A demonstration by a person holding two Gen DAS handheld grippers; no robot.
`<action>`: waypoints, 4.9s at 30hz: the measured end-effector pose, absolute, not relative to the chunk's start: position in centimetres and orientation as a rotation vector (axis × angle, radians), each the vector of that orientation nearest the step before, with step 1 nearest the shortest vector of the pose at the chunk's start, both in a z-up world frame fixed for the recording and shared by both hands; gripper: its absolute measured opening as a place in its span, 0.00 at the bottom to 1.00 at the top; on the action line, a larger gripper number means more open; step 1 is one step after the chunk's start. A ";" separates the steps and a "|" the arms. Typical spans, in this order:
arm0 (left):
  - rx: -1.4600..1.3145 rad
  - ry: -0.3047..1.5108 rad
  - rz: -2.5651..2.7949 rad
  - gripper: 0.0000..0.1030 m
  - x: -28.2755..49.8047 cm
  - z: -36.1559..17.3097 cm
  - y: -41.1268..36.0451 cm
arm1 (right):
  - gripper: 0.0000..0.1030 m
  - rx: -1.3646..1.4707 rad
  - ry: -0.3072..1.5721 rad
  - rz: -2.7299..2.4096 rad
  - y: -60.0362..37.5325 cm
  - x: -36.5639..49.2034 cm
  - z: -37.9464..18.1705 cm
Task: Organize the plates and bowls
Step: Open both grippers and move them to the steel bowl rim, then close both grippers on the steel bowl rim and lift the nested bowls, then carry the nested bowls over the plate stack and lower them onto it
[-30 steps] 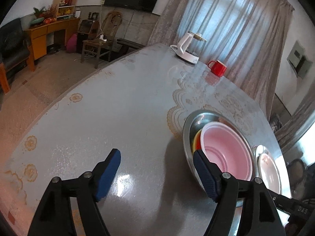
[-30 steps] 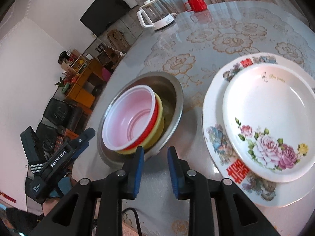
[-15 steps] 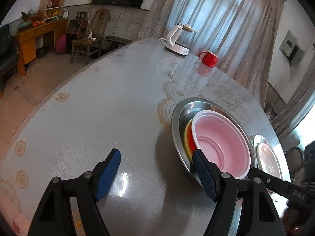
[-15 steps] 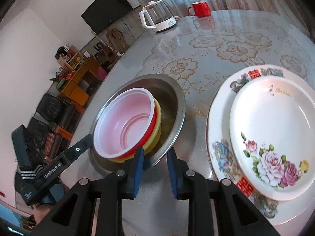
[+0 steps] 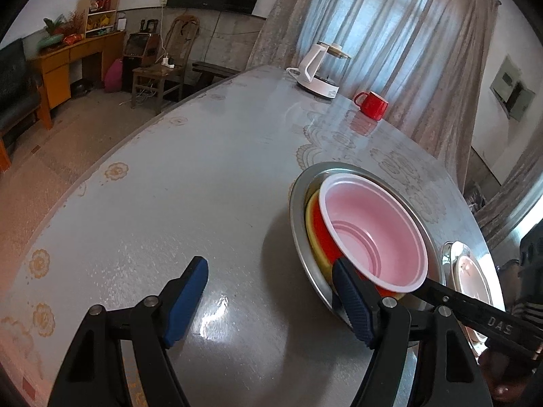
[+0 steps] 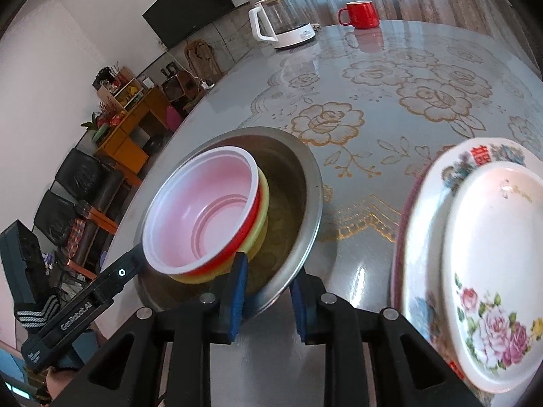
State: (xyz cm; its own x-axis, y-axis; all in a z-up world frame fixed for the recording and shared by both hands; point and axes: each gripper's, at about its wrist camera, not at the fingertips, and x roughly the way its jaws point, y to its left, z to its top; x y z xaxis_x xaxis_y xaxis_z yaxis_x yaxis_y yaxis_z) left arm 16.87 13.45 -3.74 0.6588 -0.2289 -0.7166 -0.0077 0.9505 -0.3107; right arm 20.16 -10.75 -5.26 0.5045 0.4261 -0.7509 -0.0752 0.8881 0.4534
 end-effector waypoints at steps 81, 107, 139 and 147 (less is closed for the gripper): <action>-0.232 0.641 -0.431 0.24 14.1 0.3 11.4 | 0.13 0.375 0.903 0.275 -12.0 19.7 -2.5; -0.190 0.614 -0.594 0.24 13.6 3.9 2.7 | 0.13 0.453 0.815 0.125 -20.3 14.3 0.3; -0.086 0.742 -0.696 0.24 14.2 -0.2 -8.5 | 0.14 0.575 0.853 -0.100 -30.0 10.6 -3.3; -0.089 0.773 -0.685 0.25 14.6 -1.1 -8.6 | 0.15 0.589 0.870 -0.112 -30.1 10.8 -4.0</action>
State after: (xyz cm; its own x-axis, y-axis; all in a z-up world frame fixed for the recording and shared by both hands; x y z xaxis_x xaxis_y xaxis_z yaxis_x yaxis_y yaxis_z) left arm 14.61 -8.57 -1.10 0.5133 -0.6000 -0.6137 0.5370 0.7823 -0.3156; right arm 10.85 -30.10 -4.01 0.6497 0.1409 -0.7470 0.3255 0.8365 0.4409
